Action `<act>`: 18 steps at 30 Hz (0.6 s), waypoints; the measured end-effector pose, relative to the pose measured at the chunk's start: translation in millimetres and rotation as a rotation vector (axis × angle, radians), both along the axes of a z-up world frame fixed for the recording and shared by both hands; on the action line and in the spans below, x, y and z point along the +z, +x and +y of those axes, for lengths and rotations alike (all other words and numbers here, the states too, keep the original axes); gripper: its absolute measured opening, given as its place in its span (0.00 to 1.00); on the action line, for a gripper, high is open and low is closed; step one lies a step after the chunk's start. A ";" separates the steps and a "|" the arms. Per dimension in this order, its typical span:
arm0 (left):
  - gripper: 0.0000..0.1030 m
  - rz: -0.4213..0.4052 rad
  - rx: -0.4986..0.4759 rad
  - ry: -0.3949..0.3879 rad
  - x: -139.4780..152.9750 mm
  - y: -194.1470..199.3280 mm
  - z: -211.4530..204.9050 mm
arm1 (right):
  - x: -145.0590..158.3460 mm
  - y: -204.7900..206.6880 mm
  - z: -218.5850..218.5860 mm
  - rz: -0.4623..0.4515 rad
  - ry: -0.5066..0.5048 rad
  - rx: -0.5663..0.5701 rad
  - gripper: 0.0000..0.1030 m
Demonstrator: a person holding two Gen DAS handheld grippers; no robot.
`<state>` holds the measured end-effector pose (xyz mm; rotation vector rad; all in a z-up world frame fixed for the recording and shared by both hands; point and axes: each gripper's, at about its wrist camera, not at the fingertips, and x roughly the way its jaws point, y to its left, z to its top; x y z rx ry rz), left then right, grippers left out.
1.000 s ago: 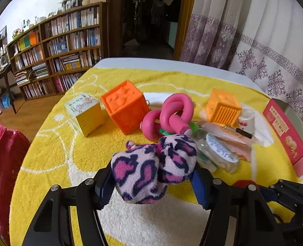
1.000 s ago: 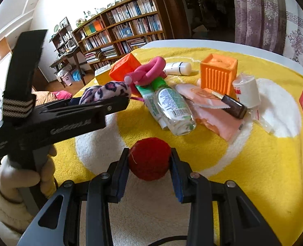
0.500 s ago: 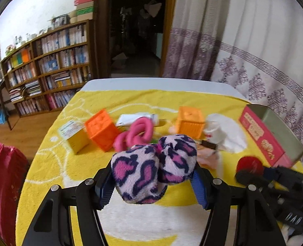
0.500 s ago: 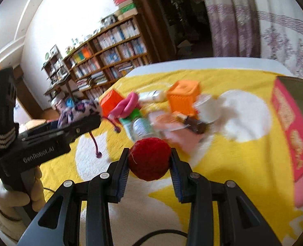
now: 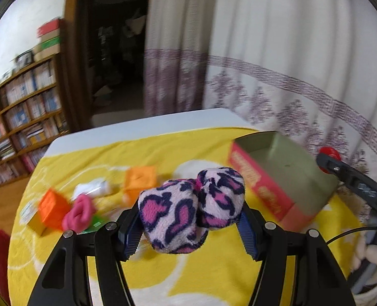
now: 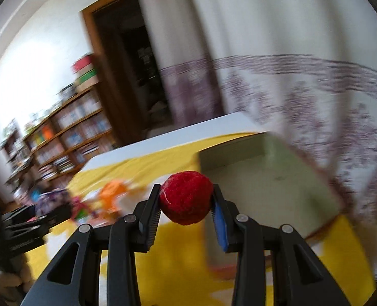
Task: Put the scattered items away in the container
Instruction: 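Carry both items to the tin box and release them inside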
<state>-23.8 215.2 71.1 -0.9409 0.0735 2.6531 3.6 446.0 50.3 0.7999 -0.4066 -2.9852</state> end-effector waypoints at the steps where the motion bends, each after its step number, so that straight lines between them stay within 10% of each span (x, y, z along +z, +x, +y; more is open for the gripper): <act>1: 0.64 0.006 -0.021 0.002 4.0 -2.6 10.9 | 0.7 -0.3 7.8 0.004 0.015 -0.032 0.40; 15: 0.64 0.042 -0.243 0.103 40.3 -32.5 119.5 | -19.9 -16.9 65.4 -0.037 0.021 -0.155 0.40; 18: 0.80 0.029 -0.281 0.126 41.7 -38.8 139.0 | -22.2 -17.7 66.6 -0.044 0.010 -0.153 0.40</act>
